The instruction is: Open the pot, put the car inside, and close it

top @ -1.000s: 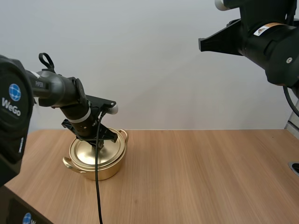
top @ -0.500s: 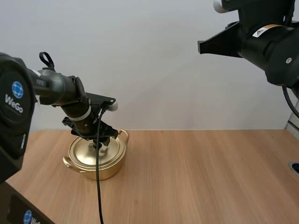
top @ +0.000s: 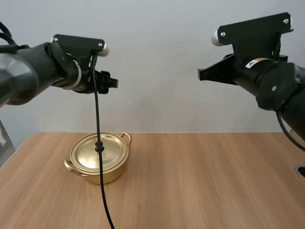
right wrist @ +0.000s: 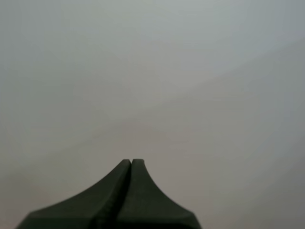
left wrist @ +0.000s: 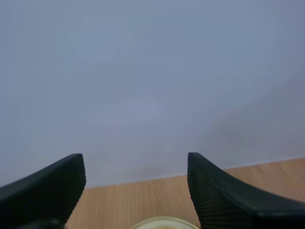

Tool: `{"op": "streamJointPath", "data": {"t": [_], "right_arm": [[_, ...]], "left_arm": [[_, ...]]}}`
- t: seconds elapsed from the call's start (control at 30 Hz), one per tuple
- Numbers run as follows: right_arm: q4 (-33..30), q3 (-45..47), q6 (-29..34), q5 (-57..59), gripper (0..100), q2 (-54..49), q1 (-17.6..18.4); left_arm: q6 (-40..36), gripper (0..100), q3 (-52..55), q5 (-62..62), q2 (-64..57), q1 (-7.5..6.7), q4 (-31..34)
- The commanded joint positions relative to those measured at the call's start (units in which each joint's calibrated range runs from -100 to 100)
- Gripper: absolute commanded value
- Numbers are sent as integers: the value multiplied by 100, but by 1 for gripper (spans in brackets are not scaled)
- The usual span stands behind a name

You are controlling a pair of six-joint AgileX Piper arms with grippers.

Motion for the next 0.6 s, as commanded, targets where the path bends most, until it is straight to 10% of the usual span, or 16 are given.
{"op": "streamJointPath", "data": {"t": [0.0, 0.57], "right_arm": [[109, 442, -6, -506, 0, 1, -3], [-156, 772, -6, 737, 0, -363, -3]], "left_arm": [[-6, 100, 126, -1102, -2659, 4, 0], [-747, 100, 3886, -670, -5641, 4, 372]]}}
